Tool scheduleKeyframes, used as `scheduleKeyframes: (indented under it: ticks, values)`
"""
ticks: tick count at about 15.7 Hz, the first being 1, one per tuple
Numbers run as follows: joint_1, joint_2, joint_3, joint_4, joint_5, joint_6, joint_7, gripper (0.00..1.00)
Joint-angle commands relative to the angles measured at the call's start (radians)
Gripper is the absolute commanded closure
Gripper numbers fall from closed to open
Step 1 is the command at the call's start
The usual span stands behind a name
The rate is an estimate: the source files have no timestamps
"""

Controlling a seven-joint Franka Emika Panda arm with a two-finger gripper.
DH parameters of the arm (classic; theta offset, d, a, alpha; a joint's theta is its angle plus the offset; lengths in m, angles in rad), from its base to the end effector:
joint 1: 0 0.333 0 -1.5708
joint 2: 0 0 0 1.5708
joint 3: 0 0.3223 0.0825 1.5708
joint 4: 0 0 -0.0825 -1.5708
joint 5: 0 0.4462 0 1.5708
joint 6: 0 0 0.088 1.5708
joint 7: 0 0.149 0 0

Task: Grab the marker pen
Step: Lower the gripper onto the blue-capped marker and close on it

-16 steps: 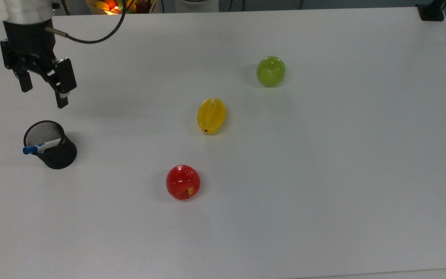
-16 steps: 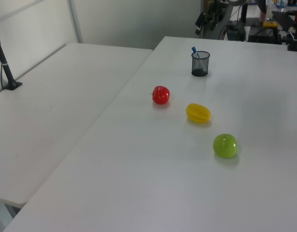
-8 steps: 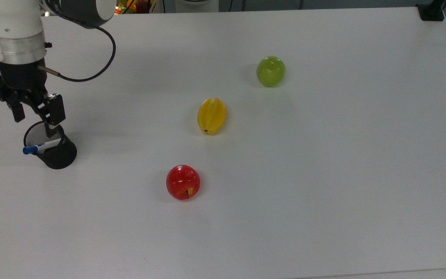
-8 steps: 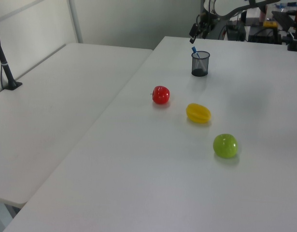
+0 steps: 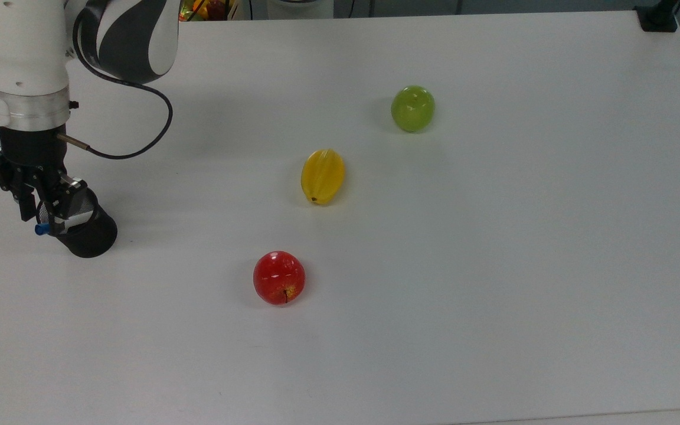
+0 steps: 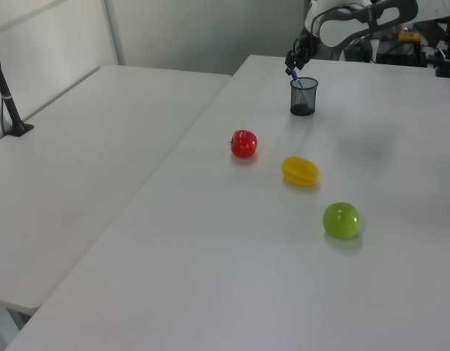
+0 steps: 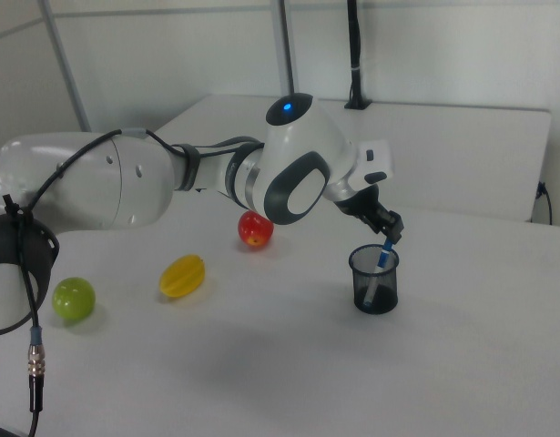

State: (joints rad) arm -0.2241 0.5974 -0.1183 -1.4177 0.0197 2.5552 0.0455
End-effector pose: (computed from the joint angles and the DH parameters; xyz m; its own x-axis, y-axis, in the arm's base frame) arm 0.7972 -0.2642 0.3559 0.8020 -0.2966 0.5185 -0.3610 -0.9322 0.0250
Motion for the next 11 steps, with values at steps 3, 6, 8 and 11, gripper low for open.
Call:
scheduleKeyframes:
  ticks: [3,6,8,11]
  values:
    - [-0.003,0.021,-0.012,0.020,-0.009,0.010,-0.061,0.69]
    - [-0.003,0.021,-0.014,0.020,-0.009,0.010,-0.061,0.80]
    - [-0.003,0.021,-0.014,0.020,-0.009,0.010,-0.059,0.84]
    - [-0.003,0.021,-0.014,0.020,-0.007,0.010,-0.059,0.86]
